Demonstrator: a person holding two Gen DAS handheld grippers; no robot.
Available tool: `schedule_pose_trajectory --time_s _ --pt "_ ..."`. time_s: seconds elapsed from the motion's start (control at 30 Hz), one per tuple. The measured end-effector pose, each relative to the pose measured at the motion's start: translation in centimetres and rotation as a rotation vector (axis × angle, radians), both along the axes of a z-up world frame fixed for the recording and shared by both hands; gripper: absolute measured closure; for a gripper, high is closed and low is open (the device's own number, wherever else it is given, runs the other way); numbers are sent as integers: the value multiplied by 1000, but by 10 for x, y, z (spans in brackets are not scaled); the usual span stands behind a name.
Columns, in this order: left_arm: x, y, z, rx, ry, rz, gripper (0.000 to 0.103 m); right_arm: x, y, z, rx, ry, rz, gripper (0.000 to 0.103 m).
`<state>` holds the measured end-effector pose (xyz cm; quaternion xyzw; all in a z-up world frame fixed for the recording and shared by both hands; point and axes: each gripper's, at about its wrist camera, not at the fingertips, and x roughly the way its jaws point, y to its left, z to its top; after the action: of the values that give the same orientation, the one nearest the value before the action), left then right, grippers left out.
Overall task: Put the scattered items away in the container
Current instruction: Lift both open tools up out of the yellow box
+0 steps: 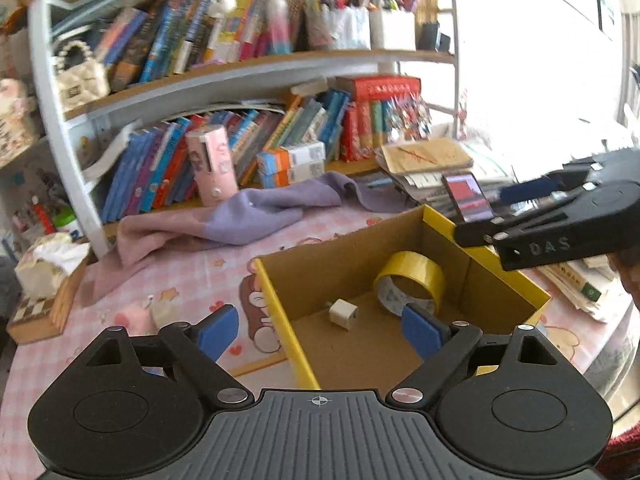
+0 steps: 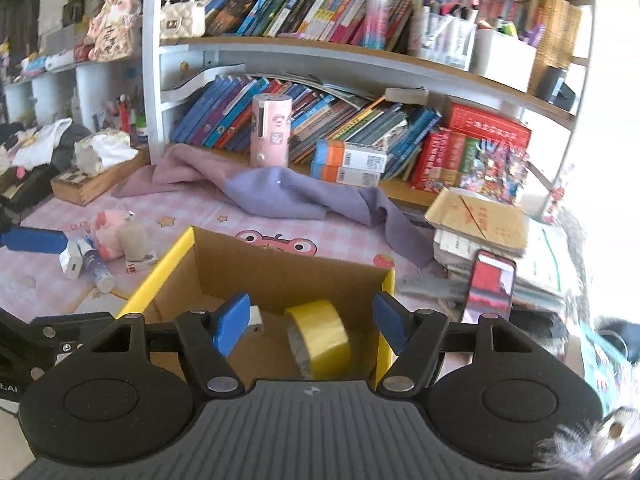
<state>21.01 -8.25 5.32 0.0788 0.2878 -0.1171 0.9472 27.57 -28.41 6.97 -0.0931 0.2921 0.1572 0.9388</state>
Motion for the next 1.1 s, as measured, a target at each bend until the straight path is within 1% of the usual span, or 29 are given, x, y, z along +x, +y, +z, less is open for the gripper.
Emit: schedule_pose_trajectory --time_s 0.1,0.17,0.3,0.47,0.53,0.57,0.6,0.63,0.7,0.77,0.83,1.0,1.1 --pt "-19 13 -1 -34 -38 27 12 -24 2 0 31 -5 -69 36" --pt "-30 23 -5 -49 -51 35 12 -41 7 -1 31 -19 -111 36" --pt "-51 41 -14 -49 -42 31 12 -71 22 -9 -19 -64 -177 36" --pt "-88 62 -28 -49 -39 18 12 -109 46 -26 -60 -81 -233 35" --pt "-99 69 -33 -45 -20 10 12 -123 57 -34 -86 -85 -243 35" --pt "-104 73 -35 -46 -8 4 12 -131 62 -36 -88 -83 -248 35" --pt "-108 76 -37 -47 0 0 12 -139 67 -39 -82 -78 -253 33" --pt "-111 80 -38 -47 9 -1 12 -146 71 -41 -73 -74 -259 29" --pt "-118 87 -40 -47 24 -2 12 -160 79 -45 -58 -60 -268 26" --pt "-125 92 -42 -45 33 0 11 -171 86 -48 -54 -45 -261 24" --pt "-131 97 -46 -33 47 -2 11 -182 94 -51 -47 -30 -258 19" --pt "-146 107 -53 5 80 -11 11 -198 103 -54 -5 5 -264 16" --pt "-153 112 -55 20 88 -13 11 -201 110 -58 18 41 -259 16"
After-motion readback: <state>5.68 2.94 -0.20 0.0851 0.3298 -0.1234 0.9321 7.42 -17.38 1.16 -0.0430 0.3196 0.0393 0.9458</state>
